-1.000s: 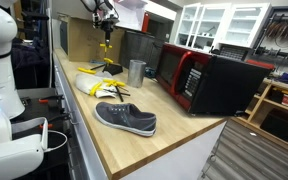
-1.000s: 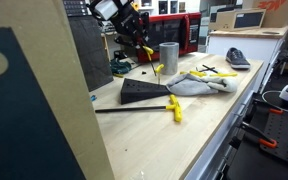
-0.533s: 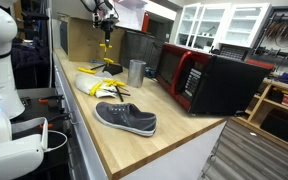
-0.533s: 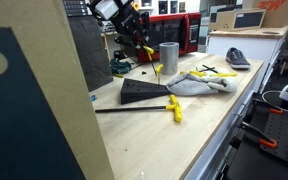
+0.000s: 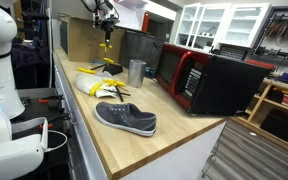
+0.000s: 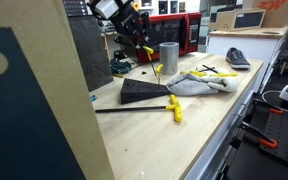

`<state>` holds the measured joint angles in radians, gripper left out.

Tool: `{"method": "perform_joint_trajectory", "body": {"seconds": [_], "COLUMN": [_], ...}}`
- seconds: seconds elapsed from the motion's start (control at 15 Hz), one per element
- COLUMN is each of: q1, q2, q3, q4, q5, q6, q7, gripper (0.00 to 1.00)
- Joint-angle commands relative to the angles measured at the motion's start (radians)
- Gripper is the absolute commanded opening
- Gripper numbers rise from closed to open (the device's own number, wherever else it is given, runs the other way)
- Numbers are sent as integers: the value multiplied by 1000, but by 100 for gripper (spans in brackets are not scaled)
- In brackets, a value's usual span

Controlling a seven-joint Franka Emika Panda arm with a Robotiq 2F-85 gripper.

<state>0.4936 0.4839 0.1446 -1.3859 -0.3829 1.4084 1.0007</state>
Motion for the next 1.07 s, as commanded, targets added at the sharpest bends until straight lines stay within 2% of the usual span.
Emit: {"method": "perform_joint_trajectory", "body": {"seconds": [0.0, 0.33, 0.53, 1.0], "q1": [-12, -40, -60, -102], "q2": [7, -4, -22, -52], "q3": [-11, -21, -24, -8], "q4": [18, -20, -51, -97], "q5": [45, 110, 127, 160], "q6": [28, 110, 157, 167], "q7": [118, 299, 355, 285], "gripper": [4, 4, 4, 4]}}
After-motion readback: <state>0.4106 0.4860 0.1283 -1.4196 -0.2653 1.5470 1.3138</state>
